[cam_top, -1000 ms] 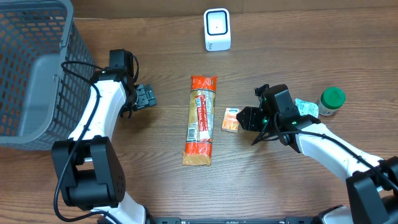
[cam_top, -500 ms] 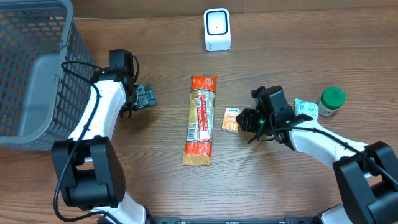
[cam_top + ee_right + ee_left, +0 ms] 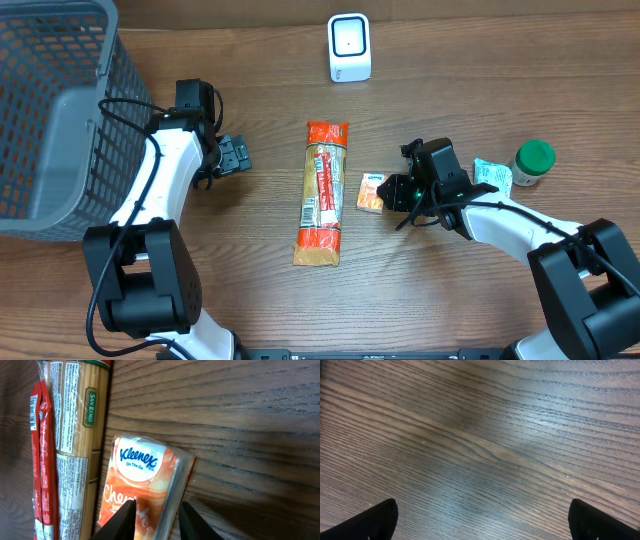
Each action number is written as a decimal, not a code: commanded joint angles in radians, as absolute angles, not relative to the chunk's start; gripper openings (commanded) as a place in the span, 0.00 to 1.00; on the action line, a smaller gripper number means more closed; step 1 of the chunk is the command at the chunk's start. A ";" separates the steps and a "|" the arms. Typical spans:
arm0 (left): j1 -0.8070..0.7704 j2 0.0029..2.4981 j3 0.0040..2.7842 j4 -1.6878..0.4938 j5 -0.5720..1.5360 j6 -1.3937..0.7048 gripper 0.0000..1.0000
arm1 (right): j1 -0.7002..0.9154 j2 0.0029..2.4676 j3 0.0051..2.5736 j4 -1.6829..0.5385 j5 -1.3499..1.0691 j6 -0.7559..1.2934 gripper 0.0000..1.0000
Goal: Scan the item barcode
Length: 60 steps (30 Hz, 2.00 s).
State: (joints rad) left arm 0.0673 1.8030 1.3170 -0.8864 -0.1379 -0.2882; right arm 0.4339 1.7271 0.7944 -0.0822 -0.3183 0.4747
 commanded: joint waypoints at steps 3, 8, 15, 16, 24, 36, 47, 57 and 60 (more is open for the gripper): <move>0.071 1.799 1.317 -0.885 -0.130 -0.284 1.00 | 0.440 1.729 0.787 -0.076 -0.334 0.474 0.28; 0.071 1.799 1.317 -0.885 -0.130 -0.284 1.00 | 0.440 1.731 0.786 -0.075 -0.334 0.474 0.29; 0.071 1.799 1.317 -0.885 -0.130 -0.284 1.00 | 0.440 1.731 0.786 -0.068 -0.331 0.474 0.29; 0.071 1.799 1.317 -0.885 -0.130 -0.284 1.00 | 0.440 1.731 0.786 -0.067 -0.331 0.474 0.29; 0.071 1.799 1.317 -0.885 -0.130 -0.284 1.00 | 0.440 1.736 0.786 -0.060 -0.316 0.474 0.26; 0.071 1.799 1.317 -0.885 -0.130 -0.284 1.00 | 0.444 1.784 0.786 -0.054 -0.316 0.478 0.13; 0.071 1.799 1.317 -0.885 -0.130 -0.284 1.00 | 0.402 1.723 0.788 -0.056 -0.554 0.458 0.04; 0.071 1.799 1.317 -0.885 -0.130 -0.284 1.00 | 0.211 1.449 0.787 -0.072 -1.119 0.414 0.04; 0.071 1.799 1.317 -0.885 -0.130 -0.284 1.00 | 0.150 1.383 0.787 -0.072 -1.306 0.414 0.04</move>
